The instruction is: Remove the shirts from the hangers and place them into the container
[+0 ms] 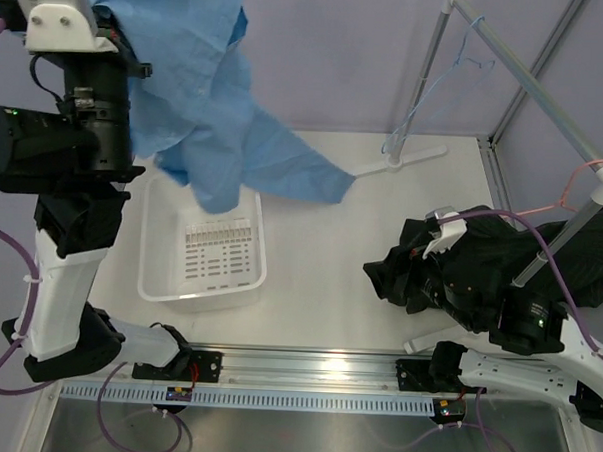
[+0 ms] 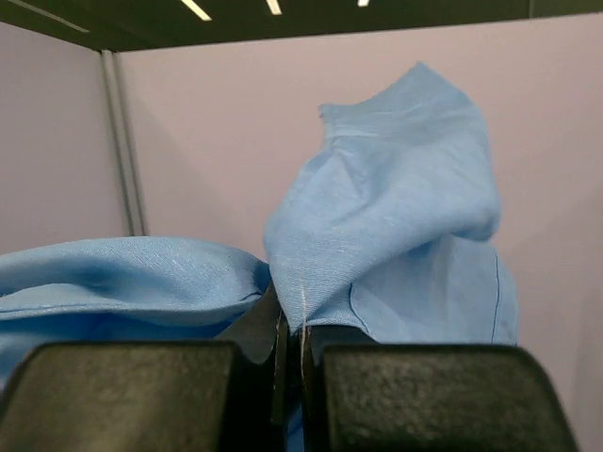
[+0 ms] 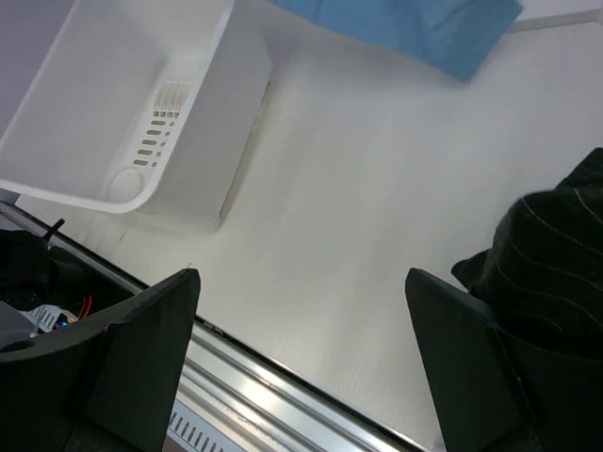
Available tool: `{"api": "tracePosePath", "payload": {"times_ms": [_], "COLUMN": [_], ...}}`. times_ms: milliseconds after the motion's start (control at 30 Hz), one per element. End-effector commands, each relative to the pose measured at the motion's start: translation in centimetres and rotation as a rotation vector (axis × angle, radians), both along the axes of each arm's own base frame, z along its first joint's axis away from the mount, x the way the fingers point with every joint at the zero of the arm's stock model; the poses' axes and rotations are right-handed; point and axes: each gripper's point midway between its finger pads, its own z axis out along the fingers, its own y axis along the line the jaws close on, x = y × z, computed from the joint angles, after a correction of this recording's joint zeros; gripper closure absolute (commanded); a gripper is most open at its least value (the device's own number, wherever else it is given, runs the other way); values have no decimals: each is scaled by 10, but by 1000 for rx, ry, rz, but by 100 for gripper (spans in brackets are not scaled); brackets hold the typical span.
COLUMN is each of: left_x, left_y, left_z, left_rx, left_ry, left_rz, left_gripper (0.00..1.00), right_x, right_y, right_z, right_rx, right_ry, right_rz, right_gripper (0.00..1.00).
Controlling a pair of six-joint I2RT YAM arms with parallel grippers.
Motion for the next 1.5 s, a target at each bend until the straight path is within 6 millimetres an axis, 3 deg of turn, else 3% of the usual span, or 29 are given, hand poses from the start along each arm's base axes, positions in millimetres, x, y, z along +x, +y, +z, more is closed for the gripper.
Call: {"api": "tracePosePath", "payload": {"times_ms": [0,200,300,433,567,767,833,967,1067,1233,1267,1333,1367,1467], "left_x": [11,-23,-55,-125,-161,-187,-194,-218,-222,-163,-133,-97,-67,-26], "left_y": [0,52,79,129,153,171,167,175,176,153,128,111,90,70], "left_z": [-4,27,47,80,97,107,114,125,125,100,89,65,46,-8], "left_rx": [93,11,-34,-118,-118,-94,-53,-52,-49,-28,58,56,134,82], "left_ry": [-10,-109,-192,-360,-448,-536,-577,-698,-727,-498,-410,-285,-178,33], "left_rz": [82,176,211,260,323,440,452,529,563,514,480,450,418,293], "left_gripper": [100,100,100,100,100,100,100,100,100,100,100,100,100,100], "right_x": [3,2,1,-2,-4,-6,-8,-15,-14,-10,-10,-13,-13,-15], "right_y": [23,44,53,62,66,76,82,95,100,114,118,128,130,128], "right_z": [8,1,-5,-3,2,3,1,-8,-17,-9,-8,2,5,14], "right_rx": [31,25,15,-8,-6,-25,-42,-37,-73,-56,-52,-10,-1,23], "right_ry": [-33,-12,2,10,11,22,43,81,104,75,76,67,65,51], "right_rz": [50,103,134,173,201,237,259,307,318,340,347,380,388,393], "right_gripper": [1,1,1,1,0,0,1,1,0,1,0,1,1,1]}}
